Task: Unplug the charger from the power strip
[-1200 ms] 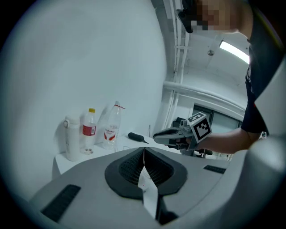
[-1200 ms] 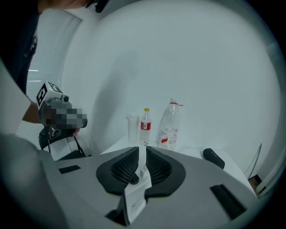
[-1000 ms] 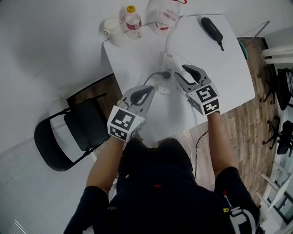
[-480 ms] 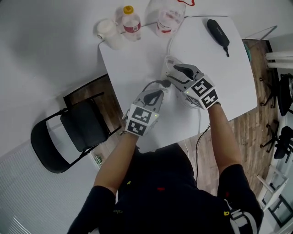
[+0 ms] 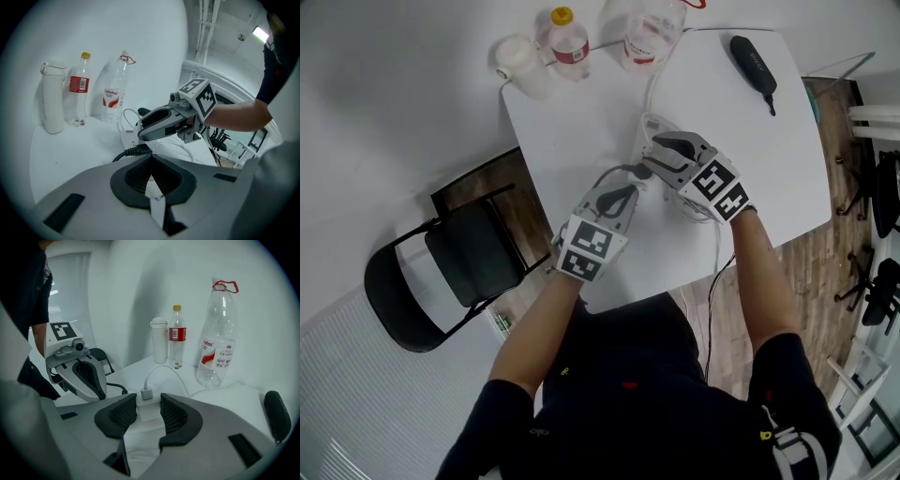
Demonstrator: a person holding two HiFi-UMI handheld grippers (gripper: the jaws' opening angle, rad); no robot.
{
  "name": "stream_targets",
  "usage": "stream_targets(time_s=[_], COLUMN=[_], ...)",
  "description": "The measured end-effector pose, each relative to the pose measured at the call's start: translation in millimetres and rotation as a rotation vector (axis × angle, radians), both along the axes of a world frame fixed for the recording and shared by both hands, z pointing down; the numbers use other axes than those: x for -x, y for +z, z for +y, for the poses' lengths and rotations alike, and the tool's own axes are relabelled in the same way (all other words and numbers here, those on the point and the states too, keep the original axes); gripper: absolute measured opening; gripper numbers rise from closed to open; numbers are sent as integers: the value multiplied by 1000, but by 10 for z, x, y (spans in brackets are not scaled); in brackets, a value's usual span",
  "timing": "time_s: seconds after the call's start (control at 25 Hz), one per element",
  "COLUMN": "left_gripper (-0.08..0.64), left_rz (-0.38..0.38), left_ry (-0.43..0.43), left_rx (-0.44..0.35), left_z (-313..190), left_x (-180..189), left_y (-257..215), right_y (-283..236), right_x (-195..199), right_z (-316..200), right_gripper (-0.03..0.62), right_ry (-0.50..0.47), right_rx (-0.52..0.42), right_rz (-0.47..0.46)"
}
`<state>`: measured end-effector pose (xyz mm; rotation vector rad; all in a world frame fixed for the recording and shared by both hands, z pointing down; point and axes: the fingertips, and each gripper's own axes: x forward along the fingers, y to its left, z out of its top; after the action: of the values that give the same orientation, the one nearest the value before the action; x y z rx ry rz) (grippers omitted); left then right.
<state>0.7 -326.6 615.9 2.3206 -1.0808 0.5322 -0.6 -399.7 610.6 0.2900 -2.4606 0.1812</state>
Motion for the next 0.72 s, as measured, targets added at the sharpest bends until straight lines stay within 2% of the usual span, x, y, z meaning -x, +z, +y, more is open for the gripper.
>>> stream_targets(time_s=[0.2, 0.36, 0.56, 0.72], left_gripper=[23, 23, 23, 23], left_rz=[-14, -26, -31, 3], left_ry=[7, 18, 23, -31], left_rx=[-10, -6, -41, -116], left_z=[9, 3, 44, 93], left_x=[-6, -6, 69, 271], left_y=[4, 16, -167, -614], right_y=[-54, -326, -769, -1243], right_x=[-19, -27, -201, -431], right_z=[12, -14, -13, 121], right_gripper=[163, 163, 163, 163], right_ry=[9, 96, 288, 462], right_rx=[-37, -40, -55, -61], right_rz=[-26, -132, -278, -463])
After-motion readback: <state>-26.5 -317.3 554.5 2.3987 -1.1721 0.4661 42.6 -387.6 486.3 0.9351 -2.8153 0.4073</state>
